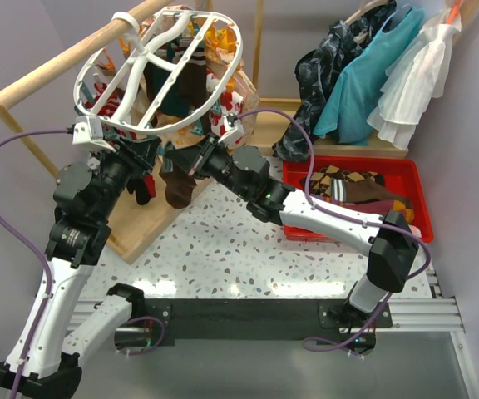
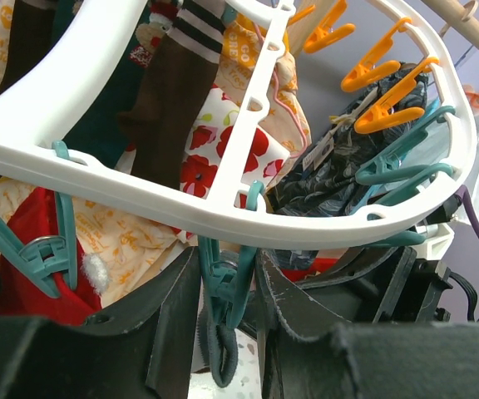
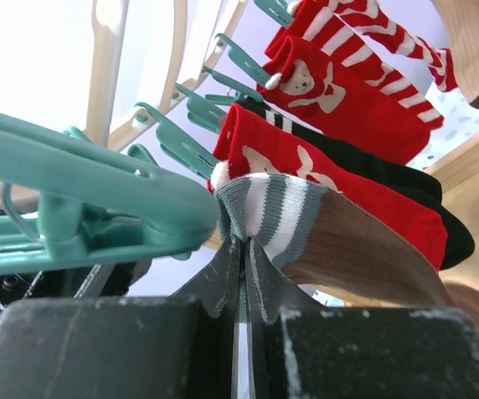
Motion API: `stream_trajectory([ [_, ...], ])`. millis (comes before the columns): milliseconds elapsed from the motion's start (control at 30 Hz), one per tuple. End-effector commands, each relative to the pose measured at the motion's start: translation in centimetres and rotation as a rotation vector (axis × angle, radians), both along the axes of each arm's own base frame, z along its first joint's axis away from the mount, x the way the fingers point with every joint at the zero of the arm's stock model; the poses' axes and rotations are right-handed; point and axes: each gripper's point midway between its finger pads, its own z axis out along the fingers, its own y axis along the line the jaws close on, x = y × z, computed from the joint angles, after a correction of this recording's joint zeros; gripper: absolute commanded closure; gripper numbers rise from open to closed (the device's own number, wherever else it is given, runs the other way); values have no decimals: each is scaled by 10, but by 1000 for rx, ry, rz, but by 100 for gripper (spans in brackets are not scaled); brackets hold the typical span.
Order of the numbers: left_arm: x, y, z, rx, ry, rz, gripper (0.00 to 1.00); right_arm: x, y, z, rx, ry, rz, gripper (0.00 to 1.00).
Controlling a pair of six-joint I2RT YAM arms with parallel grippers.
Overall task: Clip the socks to the hanger
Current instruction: Clamp the sock onto the hanger.
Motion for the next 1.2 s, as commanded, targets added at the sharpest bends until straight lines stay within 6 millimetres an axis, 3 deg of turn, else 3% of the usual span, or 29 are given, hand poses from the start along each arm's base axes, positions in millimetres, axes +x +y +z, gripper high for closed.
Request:
stream_trajectory([
  [0,-1,-5,-13,7,32,-30,100,-3,2,42,111,-49,-1,100],
  [333,3,1,-19,22,39,7,100,-13,1,56,143,-69,29,100],
  [1167,4,17,-17,42,11,89,100,-26,-1,56,199,-15,63,100],
])
